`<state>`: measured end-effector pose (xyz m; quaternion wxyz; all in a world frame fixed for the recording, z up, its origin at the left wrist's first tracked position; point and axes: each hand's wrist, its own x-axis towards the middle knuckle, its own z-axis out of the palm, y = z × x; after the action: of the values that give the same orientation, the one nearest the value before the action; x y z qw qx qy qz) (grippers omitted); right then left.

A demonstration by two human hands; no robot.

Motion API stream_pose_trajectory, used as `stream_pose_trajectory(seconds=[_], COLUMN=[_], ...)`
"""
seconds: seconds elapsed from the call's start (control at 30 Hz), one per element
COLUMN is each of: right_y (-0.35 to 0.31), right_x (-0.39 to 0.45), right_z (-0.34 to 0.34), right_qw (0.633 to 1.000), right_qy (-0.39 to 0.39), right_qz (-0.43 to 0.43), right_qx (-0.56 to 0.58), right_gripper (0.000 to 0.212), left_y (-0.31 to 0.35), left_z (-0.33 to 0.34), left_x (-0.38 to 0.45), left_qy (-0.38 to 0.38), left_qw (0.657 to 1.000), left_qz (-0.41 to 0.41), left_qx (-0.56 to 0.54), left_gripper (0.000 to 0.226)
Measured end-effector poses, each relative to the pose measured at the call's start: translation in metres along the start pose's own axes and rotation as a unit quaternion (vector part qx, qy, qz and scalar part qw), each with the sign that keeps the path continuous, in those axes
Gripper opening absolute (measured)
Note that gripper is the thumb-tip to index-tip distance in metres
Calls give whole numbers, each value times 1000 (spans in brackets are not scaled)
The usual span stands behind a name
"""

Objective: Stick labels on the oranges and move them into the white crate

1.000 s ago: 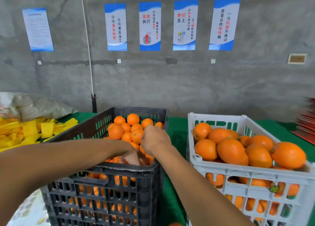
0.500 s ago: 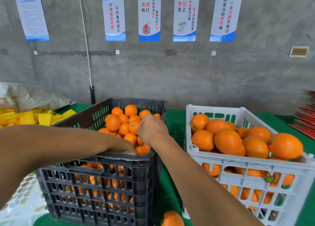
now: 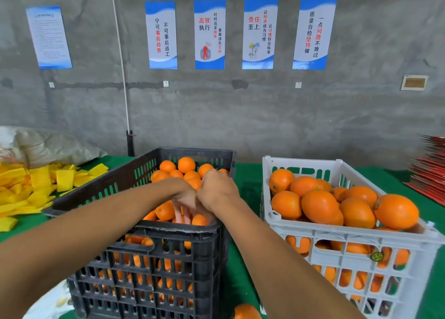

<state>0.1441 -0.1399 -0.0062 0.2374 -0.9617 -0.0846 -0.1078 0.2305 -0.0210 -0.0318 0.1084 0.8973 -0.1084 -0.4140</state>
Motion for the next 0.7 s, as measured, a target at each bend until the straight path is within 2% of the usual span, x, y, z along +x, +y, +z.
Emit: stream_pose_trajectory(seconds=[0.03,0.1,0.23,0.3,0.37,0.4,0.47,0.6,0.7], right_y=[-2,-4,-9,-11,-8,-4,6,29,46], right_x=[0,1,-9,-22,-41,-51,-74,-126,-163], right_z=[-1,0,-3,-8,-14,-18,-26,-40,-27], right_qw=[1000,996,990,987,977,969,951,891,875], right_qy=[-1,16,105,157,195,210,250,346,374], right_qz=[-2,-9,-4,-2,-13,-31,-80,-187,-210], right_qx=[-31,-91,-94,-19,87,125,164,229,227], right_gripper=[7,6,28,33,44,44,42,40,40], left_y=[1,2,-1,4,15,22,37,73,81], left_z=[-6,-14,-6,10,28,38,59,123,172], left_x=[-9,-24,-56,-77,-99,-110,-129,-153,-143], left_qy=[44,136,269,308,340,384,452,453,457], left_qw=[999,989,949,908,860,841,803,714,686], left_qz=[14,31,70,134,212,229,270,424,465], left_qx=[-21,-46,-148,-250,-316,-305,-278,-326,-323], left_gripper=[69,60,51,45,28,21,27,51,58])
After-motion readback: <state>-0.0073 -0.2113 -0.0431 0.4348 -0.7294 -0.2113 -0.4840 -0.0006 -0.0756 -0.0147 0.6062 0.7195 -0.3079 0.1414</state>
